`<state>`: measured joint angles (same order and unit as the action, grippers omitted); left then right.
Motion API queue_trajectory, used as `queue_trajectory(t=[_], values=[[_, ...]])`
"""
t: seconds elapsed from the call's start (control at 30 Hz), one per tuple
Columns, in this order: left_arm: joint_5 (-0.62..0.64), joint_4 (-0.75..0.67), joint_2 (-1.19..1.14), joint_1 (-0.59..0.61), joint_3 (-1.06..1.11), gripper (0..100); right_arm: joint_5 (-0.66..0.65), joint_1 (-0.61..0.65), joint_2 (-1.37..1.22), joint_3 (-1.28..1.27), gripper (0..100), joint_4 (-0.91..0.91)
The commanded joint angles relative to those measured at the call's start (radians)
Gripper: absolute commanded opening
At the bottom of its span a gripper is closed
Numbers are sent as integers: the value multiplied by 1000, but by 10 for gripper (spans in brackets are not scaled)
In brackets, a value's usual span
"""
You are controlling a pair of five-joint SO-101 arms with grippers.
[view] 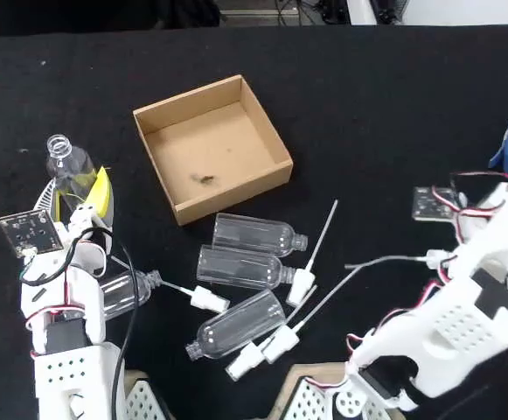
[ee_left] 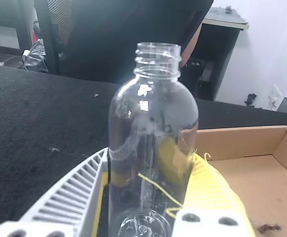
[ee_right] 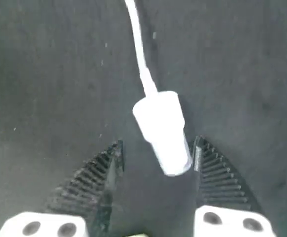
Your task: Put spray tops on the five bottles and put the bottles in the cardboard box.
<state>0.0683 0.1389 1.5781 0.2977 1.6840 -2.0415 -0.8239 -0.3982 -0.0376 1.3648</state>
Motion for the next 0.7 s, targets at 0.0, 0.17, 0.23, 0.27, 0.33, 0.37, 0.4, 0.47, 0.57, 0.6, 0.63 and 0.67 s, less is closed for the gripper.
queue_trajectory(t=[0.0, 0.17, 0.23, 0.27, 0.33, 0.37, 0.4, 0.47, 0.57, 0.6, 0.63, 0.67], values=[[6, -21, 18, -1, 24, 30, 55, -57, 104, 39, 201, 18], [5, -21, 18, -1, 24, 30, 592, -26, 130, 62, 201, 28], [5, -21, 18, -1, 24, 30, 956, -12, 130, 119, 201, 52], [5, -21, 18, -1, 24, 30, 1135, -11, 128, 148, 201, 80], [5, -21, 18, -1, 24, 30, 1473, -8, 127, 189, 201, 166], [5, -21, 18, -1, 24, 30, 1622, -5, 125, 196, 201, 218], [3, -21, 18, -1, 24, 30, 1755, 6, 120, 199, 201, 267], [3, -21, 18, -1, 24, 30, 1967, 43, 99, 202, 204, 339], [3, -21, 18, -1, 24, 30, 2140, 81, 28, 199, 204, 344], [3, -21, 18, -1, 24, 30, 2188, 83, -7, 203, 205, 339], [3, -21, 18, -1, 24, 30, 2240, 83, -42, 214, 205, 331], [3, -21, 18, -1, 24, 30, 2300, 77, -79, 236, 205, 325]])
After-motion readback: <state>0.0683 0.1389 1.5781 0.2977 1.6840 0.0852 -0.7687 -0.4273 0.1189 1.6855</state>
